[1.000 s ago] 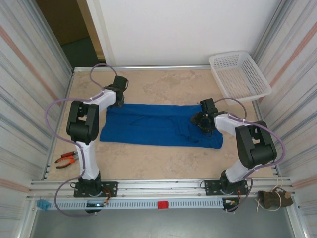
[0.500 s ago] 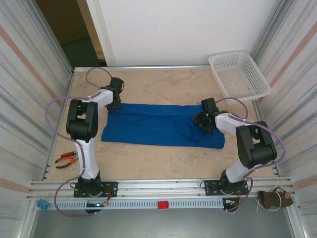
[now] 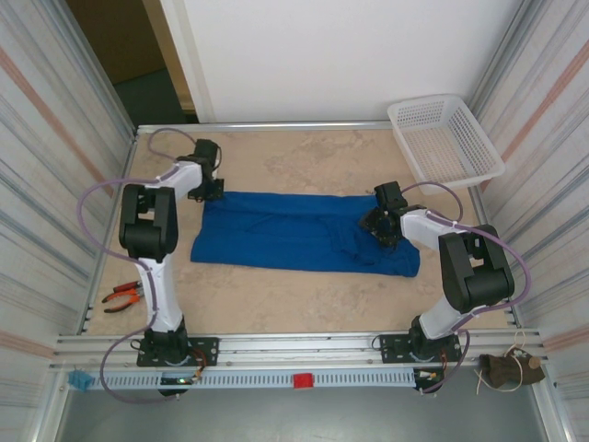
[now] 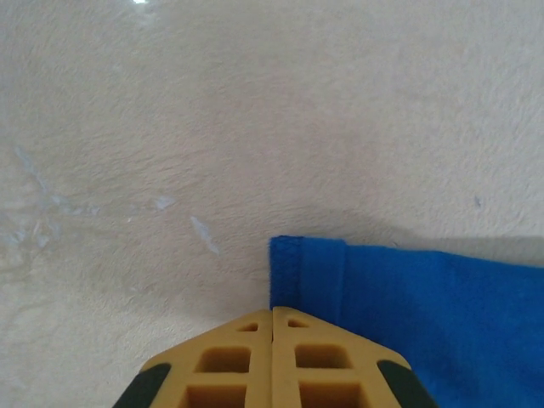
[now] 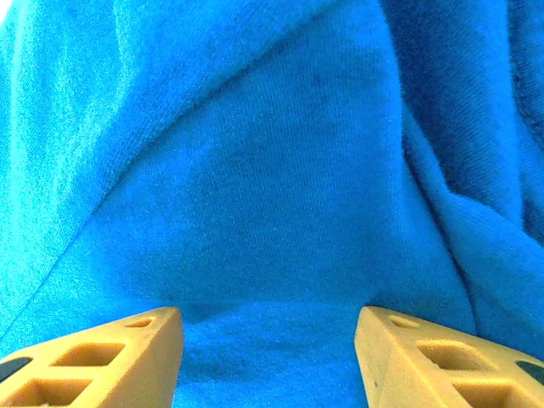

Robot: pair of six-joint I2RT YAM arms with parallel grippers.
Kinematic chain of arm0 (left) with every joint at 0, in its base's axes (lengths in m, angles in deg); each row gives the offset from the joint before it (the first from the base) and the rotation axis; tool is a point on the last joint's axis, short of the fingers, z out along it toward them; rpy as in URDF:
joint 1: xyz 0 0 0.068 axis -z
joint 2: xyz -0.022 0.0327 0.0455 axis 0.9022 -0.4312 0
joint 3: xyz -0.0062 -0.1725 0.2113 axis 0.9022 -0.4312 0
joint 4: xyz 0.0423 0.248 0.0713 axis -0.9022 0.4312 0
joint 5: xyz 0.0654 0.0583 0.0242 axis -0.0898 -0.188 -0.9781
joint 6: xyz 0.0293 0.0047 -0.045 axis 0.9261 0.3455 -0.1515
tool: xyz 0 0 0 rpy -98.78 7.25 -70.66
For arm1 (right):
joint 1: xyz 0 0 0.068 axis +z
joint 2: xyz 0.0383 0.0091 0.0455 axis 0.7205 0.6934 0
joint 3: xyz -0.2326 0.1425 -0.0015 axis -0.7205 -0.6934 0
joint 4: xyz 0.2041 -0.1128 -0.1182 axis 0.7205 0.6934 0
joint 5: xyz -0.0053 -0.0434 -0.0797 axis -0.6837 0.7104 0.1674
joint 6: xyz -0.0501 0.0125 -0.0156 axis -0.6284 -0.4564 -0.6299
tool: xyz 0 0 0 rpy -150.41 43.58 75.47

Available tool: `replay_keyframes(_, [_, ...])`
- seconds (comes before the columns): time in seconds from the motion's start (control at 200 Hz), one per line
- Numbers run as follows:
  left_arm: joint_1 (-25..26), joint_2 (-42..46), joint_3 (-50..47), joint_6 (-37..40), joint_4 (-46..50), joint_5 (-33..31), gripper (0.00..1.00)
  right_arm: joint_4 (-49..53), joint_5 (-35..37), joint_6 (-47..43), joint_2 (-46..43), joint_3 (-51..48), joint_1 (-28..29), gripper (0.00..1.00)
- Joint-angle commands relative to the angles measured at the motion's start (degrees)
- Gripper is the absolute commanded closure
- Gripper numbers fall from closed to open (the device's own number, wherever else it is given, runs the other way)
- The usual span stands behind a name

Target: Fold the inside-out t-shirt

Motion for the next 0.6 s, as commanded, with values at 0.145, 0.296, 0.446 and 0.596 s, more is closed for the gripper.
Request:
replay_keyframes(0.145, [-10.7, 3.9, -2.6, -20.4, -4.1, 24.0, 0.80, 8.2, 4.4, 2.9, 0.5, -1.3, -1.0, 0.44])
replay_keyframes(0.296, [-12.6, 4.4, -1.6, -20.5, -3.9, 25.0, 0.60, 7.9, 2.7, 2.8, 0.2, -1.4, -1.9, 0.44])
replay_keyframes(0.446, [-10.6, 9.6, -1.2, -18.3, -2.0, 24.2, 0.58, 7.2, -2.4, -3.2, -2.5, 0.7, -1.9, 0.46])
replay_keyframes(0.596, [-2.6, 18.5, -5.8, -19.0, -0.4, 23.6, 0.55, 12.3, -1.4, -7.7, -11.8, 3.8, -0.8, 0.46])
